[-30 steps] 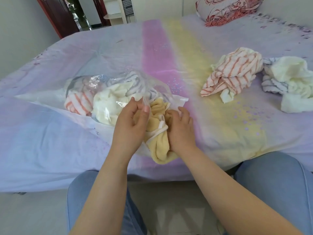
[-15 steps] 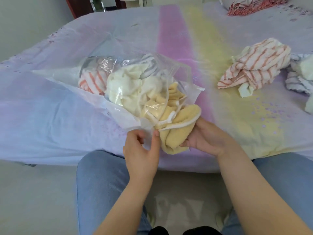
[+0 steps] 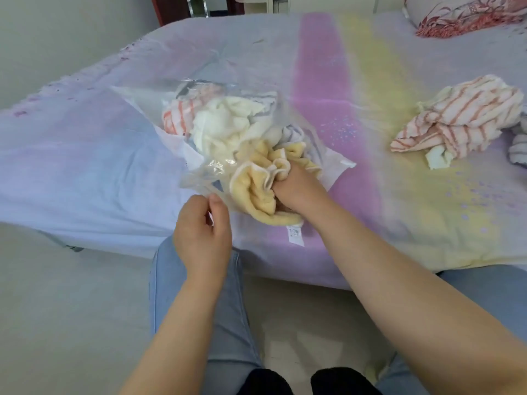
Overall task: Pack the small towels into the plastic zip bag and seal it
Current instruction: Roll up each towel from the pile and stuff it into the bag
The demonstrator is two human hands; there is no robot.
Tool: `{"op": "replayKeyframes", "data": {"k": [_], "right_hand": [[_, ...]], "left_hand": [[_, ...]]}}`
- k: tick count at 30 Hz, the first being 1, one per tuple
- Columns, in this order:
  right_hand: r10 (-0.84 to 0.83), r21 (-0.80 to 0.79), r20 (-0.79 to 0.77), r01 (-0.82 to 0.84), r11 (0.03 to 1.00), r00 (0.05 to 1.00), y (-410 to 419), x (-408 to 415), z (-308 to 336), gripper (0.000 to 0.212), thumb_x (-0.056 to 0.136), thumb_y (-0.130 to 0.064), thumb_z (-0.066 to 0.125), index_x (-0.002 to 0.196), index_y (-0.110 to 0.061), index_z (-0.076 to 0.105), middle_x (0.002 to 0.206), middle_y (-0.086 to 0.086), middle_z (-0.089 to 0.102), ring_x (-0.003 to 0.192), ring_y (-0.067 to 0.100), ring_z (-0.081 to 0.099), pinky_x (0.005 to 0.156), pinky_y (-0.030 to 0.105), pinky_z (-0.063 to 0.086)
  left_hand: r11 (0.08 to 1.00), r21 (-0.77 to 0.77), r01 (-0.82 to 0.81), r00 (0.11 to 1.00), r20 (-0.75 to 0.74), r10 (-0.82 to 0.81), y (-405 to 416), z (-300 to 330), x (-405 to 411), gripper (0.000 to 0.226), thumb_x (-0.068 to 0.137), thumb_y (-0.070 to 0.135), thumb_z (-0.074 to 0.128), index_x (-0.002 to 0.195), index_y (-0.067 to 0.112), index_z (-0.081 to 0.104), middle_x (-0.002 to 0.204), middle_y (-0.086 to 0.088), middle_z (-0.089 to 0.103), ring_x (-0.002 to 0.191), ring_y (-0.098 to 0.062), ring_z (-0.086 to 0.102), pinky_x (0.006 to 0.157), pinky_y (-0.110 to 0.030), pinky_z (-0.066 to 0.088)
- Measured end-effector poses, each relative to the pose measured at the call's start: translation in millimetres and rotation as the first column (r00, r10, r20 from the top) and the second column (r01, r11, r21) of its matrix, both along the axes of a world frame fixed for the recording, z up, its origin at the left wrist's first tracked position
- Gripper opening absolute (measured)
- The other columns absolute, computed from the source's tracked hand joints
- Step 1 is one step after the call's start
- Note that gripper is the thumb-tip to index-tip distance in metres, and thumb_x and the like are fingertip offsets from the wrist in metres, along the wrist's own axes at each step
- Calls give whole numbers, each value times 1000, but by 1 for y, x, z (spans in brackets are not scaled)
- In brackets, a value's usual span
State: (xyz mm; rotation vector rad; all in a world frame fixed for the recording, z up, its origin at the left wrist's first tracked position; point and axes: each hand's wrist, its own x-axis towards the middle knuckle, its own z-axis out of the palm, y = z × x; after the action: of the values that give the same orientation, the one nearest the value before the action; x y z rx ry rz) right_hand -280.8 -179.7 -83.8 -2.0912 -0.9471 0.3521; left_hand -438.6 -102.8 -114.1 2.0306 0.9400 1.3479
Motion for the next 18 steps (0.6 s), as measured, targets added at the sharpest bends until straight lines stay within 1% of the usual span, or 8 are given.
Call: {"op": "replayKeyframes", "data": {"k": [3,5,7,10,11,14,16,18], "right_hand": [[-92,24,9,91,996,996,21,-14,-4,16,79,-52,44,81,-36,47,79,-9,60,71,14,60,57,29,44],[-111,96,-29,114,989,993,31,-26,-8,13,80,-45,47,81,-33,50,79,-7,62,72,16,61,58,30,47],[-160,207,-117,182,961,980,37,-36,-12,11,85,-36,52,91,-29,56,83,-6,65,77,16,62,62,31,48],[-248,382,-241,326,865,938,40,-44,-12,27,88,-20,54,114,-17,50,94,-5,63,86,18,61,73,34,48],[-280,433,-232,356,828,932,41,-46,-10,26,87,-16,53,112,-17,47,90,-7,61,83,18,60,71,34,48],[-376,522,-171,408,749,910,44,-49,-4,25,81,-12,48,95,-28,36,73,-15,54,65,12,56,58,33,43],[-355,459,-134,375,805,925,47,-43,-1,23,82,-13,46,99,-25,35,77,-11,57,69,18,59,61,40,48],[-231,288,-126,258,922,965,51,-36,-2,26,87,-12,48,113,-12,42,97,4,62,90,28,61,80,48,50]], "left_hand": [[973,-230,-7,974,220,59,20,-2,-19,32,93,43,48,65,30,37,61,16,45,60,-2,43,54,-13,34],[948,-314,53,984,176,4,21,-8,-25,27,87,53,54,78,31,42,74,21,53,64,2,50,57,-9,37],[895,-424,143,990,77,-121,12,-23,-24,37,82,57,60,90,26,43,83,15,54,65,1,51,58,-11,39],[741,-631,230,966,57,-251,-2,-37,-12,34,89,46,63,100,21,43,91,5,55,74,-15,57,66,-25,45],[682,-690,243,960,70,-272,-3,-37,-7,31,91,47,59,99,20,45,92,2,56,70,-16,58,60,-28,44],[542,-789,290,932,105,-347,4,-33,6,41,93,57,50,94,16,51,84,0,58,48,-6,58,40,-21,38],[493,-824,279,928,98,-360,8,-28,14,43,92,58,49,88,16,53,75,-2,60,43,-4,58,38,-20,37],[503,-829,244,951,105,-290,10,-23,21,36,92,49,52,77,17,55,62,-1,59,40,-7,56,40,-20,37]]}}
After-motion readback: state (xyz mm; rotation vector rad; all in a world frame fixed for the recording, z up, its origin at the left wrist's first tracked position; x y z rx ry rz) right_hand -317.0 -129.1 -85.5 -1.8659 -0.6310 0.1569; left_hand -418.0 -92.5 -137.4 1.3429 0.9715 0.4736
